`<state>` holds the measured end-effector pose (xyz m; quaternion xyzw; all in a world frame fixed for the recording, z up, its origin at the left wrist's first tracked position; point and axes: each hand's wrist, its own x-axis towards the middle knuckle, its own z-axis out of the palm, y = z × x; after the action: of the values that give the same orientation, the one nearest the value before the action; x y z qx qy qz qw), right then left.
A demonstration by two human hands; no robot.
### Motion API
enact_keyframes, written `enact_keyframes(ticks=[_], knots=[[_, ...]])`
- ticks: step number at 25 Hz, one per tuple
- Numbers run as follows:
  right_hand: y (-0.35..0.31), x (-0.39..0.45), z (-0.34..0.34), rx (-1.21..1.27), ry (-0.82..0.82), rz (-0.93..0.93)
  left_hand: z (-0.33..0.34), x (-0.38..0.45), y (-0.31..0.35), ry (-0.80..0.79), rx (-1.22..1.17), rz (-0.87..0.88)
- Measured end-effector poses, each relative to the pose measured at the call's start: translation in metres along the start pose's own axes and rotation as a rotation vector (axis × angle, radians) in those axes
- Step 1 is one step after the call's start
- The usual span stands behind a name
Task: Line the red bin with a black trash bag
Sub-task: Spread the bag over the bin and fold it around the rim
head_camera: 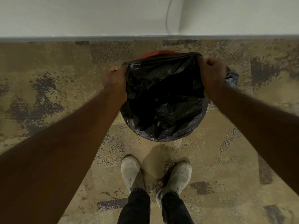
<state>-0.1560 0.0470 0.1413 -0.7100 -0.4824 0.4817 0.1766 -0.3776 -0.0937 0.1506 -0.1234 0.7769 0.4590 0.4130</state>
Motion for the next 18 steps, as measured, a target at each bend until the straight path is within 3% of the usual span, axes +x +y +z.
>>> enact_keyframes(ticks=[6, 9, 14, 18], knots=[[-0.004, -0.003, 0.0, -0.046, 0.015, 0.044, 0.003, -0.009, 0.007, -0.107, -0.008, -0.191], [-0.011, -0.004, 0.003, -0.154, -0.143, 0.09, 0.002, -0.005, 0.006, -0.15, 0.008, -0.223], [-0.013, 0.005, -0.007, -0.006, -0.342, 0.482, -0.006, 0.007, -0.003, -0.225, 0.136, -0.31], [0.016, 0.009, -0.023, 0.043, -0.344, 0.595, -0.017, 0.017, -0.006, -0.287, 0.233, -0.394]])
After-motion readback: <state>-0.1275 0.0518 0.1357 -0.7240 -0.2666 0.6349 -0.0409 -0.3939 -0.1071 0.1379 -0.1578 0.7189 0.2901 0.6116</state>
